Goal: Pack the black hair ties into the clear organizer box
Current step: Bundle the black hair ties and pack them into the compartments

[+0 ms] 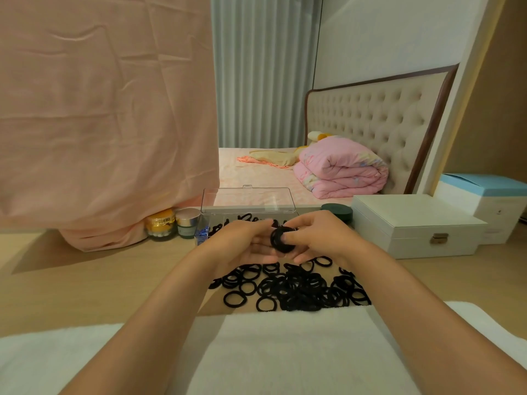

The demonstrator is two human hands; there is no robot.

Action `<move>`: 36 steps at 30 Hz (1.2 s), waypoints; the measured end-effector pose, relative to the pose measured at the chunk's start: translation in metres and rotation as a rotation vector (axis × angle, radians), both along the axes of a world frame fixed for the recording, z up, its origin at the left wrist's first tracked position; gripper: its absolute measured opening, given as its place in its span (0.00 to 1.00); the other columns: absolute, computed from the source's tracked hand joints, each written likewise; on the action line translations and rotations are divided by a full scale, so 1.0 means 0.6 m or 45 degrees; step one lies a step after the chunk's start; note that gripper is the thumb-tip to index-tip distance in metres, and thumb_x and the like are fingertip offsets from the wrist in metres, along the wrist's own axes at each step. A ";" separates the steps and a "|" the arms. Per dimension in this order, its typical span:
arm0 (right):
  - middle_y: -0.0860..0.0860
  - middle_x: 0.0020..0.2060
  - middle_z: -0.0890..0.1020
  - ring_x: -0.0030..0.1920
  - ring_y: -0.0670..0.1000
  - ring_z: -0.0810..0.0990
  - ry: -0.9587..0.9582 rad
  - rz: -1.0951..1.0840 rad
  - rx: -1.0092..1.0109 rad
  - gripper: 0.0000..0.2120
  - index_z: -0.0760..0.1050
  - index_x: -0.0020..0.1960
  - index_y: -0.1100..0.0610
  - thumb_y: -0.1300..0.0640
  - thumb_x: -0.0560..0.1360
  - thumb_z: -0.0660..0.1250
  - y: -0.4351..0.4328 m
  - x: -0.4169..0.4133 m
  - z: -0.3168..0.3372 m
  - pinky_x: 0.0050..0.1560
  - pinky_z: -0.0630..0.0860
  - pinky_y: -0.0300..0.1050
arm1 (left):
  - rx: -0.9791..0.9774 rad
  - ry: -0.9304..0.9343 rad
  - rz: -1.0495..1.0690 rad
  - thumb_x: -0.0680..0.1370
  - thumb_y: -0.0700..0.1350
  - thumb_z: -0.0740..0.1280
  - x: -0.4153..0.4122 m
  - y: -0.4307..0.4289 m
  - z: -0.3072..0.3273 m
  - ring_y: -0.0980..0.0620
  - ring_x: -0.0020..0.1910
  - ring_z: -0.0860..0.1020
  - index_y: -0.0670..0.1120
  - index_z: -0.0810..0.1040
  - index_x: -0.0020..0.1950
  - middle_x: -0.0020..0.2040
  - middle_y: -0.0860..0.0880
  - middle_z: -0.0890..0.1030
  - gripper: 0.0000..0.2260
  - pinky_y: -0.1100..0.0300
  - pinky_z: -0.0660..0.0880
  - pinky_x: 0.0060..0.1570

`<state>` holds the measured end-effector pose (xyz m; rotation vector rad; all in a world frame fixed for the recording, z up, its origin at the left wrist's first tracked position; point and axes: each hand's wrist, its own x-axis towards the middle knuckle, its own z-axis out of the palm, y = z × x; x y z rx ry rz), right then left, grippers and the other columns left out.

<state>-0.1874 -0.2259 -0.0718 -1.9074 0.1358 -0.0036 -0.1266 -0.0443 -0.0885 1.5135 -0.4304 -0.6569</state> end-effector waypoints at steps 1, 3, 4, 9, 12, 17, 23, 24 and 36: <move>0.57 0.37 0.88 0.37 0.52 0.87 -0.001 -0.011 -0.030 0.12 0.80 0.58 0.57 0.61 0.75 0.75 0.001 -0.001 0.000 0.37 0.84 0.41 | 0.012 -0.022 -0.038 0.81 0.50 0.66 -0.003 0.000 0.001 0.45 0.54 0.85 0.40 0.82 0.60 0.53 0.40 0.86 0.15 0.53 0.81 0.57; 0.55 0.35 0.87 0.35 0.50 0.86 0.018 -0.001 -0.060 0.10 0.81 0.55 0.56 0.59 0.75 0.76 0.004 -0.002 0.001 0.35 0.83 0.40 | 0.093 -0.138 -0.080 0.78 0.47 0.72 -0.007 0.000 0.000 0.48 0.55 0.85 0.42 0.82 0.61 0.54 0.44 0.86 0.14 0.53 0.79 0.61; 0.55 0.35 0.87 0.34 0.49 0.86 0.037 0.009 -0.058 0.11 0.82 0.57 0.58 0.59 0.75 0.75 0.003 -0.001 -0.001 0.35 0.83 0.40 | 0.125 -0.183 -0.070 0.77 0.44 0.74 -0.007 0.000 -0.001 0.49 0.54 0.85 0.43 0.83 0.60 0.54 0.45 0.86 0.13 0.53 0.79 0.61; 0.59 0.47 0.86 0.40 0.51 0.86 0.197 0.065 0.086 0.25 0.74 0.69 0.65 0.60 0.75 0.76 -0.011 -0.001 0.004 0.38 0.83 0.41 | 0.165 -0.211 -0.041 0.76 0.39 0.73 0.000 0.009 -0.001 0.49 0.54 0.85 0.43 0.84 0.58 0.53 0.45 0.87 0.10 0.53 0.79 0.61; 0.61 0.55 0.85 0.52 0.56 0.87 0.245 0.219 0.206 0.20 0.78 0.66 0.65 0.60 0.76 0.74 -0.023 -0.005 0.010 0.43 0.84 0.43 | 0.162 -0.232 -0.043 0.76 0.39 0.73 0.004 0.014 0.000 0.48 0.54 0.85 0.44 0.84 0.58 0.53 0.45 0.87 0.11 0.52 0.79 0.61; 0.61 0.51 0.87 0.49 0.56 0.88 0.154 0.153 0.329 0.16 0.81 0.61 0.65 0.60 0.75 0.74 -0.026 0.002 0.004 0.41 0.84 0.42 | 0.119 -0.292 0.096 0.72 0.38 0.77 0.007 0.002 0.011 0.47 0.48 0.86 0.43 0.81 0.58 0.47 0.44 0.85 0.15 0.51 0.82 0.56; 0.59 0.44 0.88 0.39 0.51 0.87 0.055 -0.009 0.326 0.15 0.81 0.60 0.65 0.61 0.76 0.73 -0.040 0.051 0.028 0.35 0.83 0.39 | 0.223 -0.590 0.100 0.73 0.45 0.78 0.046 -0.017 0.054 0.52 0.47 0.85 0.50 0.79 0.60 0.48 0.50 0.86 0.17 0.56 0.83 0.51; 0.60 0.45 0.87 0.39 0.51 0.87 0.023 -0.060 0.278 0.16 0.80 0.61 0.65 0.61 0.76 0.74 -0.044 0.065 0.034 0.34 0.83 0.39 | 0.253 -0.641 0.117 0.74 0.48 0.77 0.056 -0.021 0.060 0.52 0.48 0.85 0.52 0.78 0.61 0.49 0.52 0.85 0.18 0.55 0.82 0.52; 0.47 0.37 0.84 0.41 0.49 0.83 -0.011 -0.240 -1.002 0.10 0.86 0.51 0.51 0.47 0.73 0.75 -0.040 0.170 0.007 0.45 0.81 0.48 | 0.646 -0.948 0.169 0.82 0.47 0.66 0.134 -0.045 -0.022 0.54 0.59 0.74 0.53 0.75 0.69 0.63 0.51 0.78 0.15 0.60 0.70 0.57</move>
